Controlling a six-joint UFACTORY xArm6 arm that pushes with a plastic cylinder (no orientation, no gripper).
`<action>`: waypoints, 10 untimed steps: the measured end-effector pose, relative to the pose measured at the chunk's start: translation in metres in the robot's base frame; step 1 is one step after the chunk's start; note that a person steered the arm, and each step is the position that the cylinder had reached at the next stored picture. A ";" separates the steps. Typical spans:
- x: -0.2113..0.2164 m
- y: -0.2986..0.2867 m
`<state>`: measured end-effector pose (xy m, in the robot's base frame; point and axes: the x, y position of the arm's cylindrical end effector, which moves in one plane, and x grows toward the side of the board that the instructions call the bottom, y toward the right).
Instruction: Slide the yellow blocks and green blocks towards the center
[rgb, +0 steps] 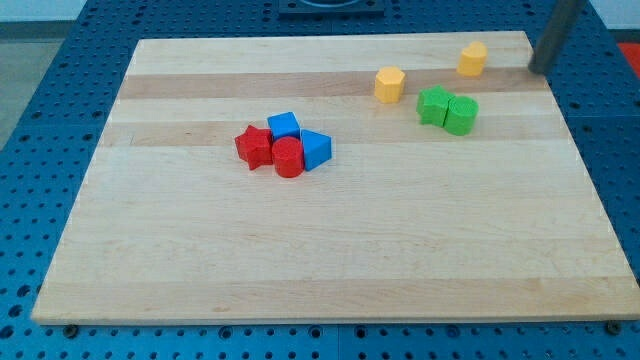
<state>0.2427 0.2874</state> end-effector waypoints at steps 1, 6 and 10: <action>-0.019 -0.085; 0.053 -0.129; -0.010 -0.168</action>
<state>0.2330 0.1197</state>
